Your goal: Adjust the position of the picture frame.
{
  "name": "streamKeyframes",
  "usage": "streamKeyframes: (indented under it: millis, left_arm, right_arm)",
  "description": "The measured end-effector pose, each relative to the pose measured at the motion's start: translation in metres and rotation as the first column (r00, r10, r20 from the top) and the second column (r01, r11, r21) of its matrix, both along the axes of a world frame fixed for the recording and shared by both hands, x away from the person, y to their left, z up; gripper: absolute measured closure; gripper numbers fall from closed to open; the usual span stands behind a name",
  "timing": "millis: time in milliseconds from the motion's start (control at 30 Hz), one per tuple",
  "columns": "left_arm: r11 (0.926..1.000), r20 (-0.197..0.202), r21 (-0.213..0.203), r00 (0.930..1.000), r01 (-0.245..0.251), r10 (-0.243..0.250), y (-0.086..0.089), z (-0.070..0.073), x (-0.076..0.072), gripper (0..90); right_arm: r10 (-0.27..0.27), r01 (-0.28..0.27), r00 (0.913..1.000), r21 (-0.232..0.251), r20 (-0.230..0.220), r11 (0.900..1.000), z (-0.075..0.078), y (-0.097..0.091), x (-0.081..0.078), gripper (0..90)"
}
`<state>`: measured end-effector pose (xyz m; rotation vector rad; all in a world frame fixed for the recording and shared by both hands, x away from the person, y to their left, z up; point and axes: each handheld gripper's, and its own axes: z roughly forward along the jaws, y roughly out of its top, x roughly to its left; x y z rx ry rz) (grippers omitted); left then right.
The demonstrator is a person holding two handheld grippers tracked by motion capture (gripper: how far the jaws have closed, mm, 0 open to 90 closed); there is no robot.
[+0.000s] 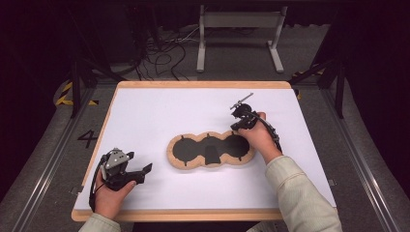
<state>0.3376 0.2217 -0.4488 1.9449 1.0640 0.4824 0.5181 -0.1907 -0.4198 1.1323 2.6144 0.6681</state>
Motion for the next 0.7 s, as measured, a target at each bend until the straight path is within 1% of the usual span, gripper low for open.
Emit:
streamKeyframes:
  millis: [33, 167, 200, 267, 300, 333, 367, 433, 500, 533, 567, 600, 633, 667, 700]
  left_arm:
    - [1.0000, 0.002, 0.000, 1.0000, 0.000, 0.000, -0.001, 0.000, 0.000, 18.8]
    - [1.0000, 0.001, -0.002, 1.0000, 0.006, -0.006, -0.003, 0.000, 0.003, 18.9]
    - [1.0000, 0.003, 0.004, 1.0000, 0.008, -0.008, -0.003, 0.001, 0.004, 18.9]
    - [0.9999, 0.004, -0.003, 0.9999, 0.013, -0.013, -0.006, 0.001, 0.006, 18.9]
    - [0.9999, 0.000, 0.002, 0.9999, 0.015, -0.015, -0.007, 0.001, 0.007, 18.9]
    - [0.9997, 0.003, 0.003, 0.9997, 0.023, -0.023, -0.008, 0.001, 0.009, 18.9]
    - [0.9997, 0.005, 0.001, 0.9997, 0.025, -0.025, -0.009, 0.001, 0.010, 18.9]
    - [0.9995, 0.011, 0.004, 0.9995, 0.031, -0.031, -0.011, 0.002, 0.013, 19.0]
    - [0.9992, 0.012, 0.005, 0.9991, 0.040, -0.040, -0.013, 0.003, 0.017, 19.0]
    - [0.9988, 0.014, -0.005, 0.9987, 0.049, -0.049, -0.015, 0.004, 0.021, 19.2]
    - [0.9988, 0.014, -0.005, 0.9987, 0.049, -0.049, -0.015, 0.004, 0.021, 19.2]
    - [0.9988, 0.014, -0.002, 0.9987, 0.049, -0.049, -0.016, 0.005, 0.023, 19.1]
    - [0.9987, 0.016, 0.001, 0.9985, 0.051, -0.051, -0.017, 0.005, 0.025, 19.1]
    - [0.9983, 0.018, 0.000, 0.9981, 0.058, -0.058, -0.019, 0.006, 0.027, 19.1]
    - [0.9981, 0.014, -0.002, 0.9980, 0.061, -0.061, -0.020, 0.006, 0.027, 19.1]
  right_arm:
    - [0.007, -0.007, 1.0000, -0.003, 0.000, 1.0000, 0.000, -0.002, -0.003, 90.0]
    - [0.014, -0.014, 0.9995, 0.008, -0.028, 0.9999, 0.000, -0.005, -0.010, 90.0]
    - [0.017, -0.016, 0.9995, 0.012, -0.028, 0.9998, 0.000, -0.006, -0.012, 90.0]
    - [0.014, -0.014, 0.9994, 0.023, -0.030, 0.9996, 0.000, -0.009, -0.015, 90.0]
    - [0.008, -0.007, 0.9997, 0.030, -0.022, 0.9995, 0.000, -0.010, -0.017, 90.0]
    - [-0.005, 0.005, 1.0000, 0.034, -0.008, 0.9994, 0.001, -0.011, -0.019, 90.0]
    - [-0.009, 0.008, 0.9996, 0.041, 0.025, 0.9991, 0.004, -0.012, -0.023, 90.0]
    - [-0.006, -0.004, 0.9942, 0.091, 0.108, 0.9959, 0.013, -0.014, -0.031, 90.0]
    - [0.001, -0.016, 0.9908, 0.116, 0.135, 0.9931, 0.021, -0.015, -0.039, 90.0]
    - [0.022, -0.044, 0.9867, 0.131, 0.161, 0.9905, 0.028, -0.016, -0.049, 90.0]
    - [0.022, -0.044, 0.9867, 0.131, 0.161, 0.9905, 0.028, -0.016, -0.049, 90.0]
    - [0.042, -0.069, 0.9838, 0.155, 0.174, 0.9855, 0.035, -0.016, -0.060, 88.5]
    - [0.042, -0.069, 0.9838, 0.155, 0.174, 0.9855, 0.035, -0.016, -0.060, 88.5]
    - [0.050, -0.081, 0.9825, 0.165, 0.179, 0.9829, 0.037, -0.016, -0.063, 87.8]
    - [0.064, -0.099, 0.9791, 0.178, 0.193, 0.9791, 0.041, -0.016, -0.072, 86.9]
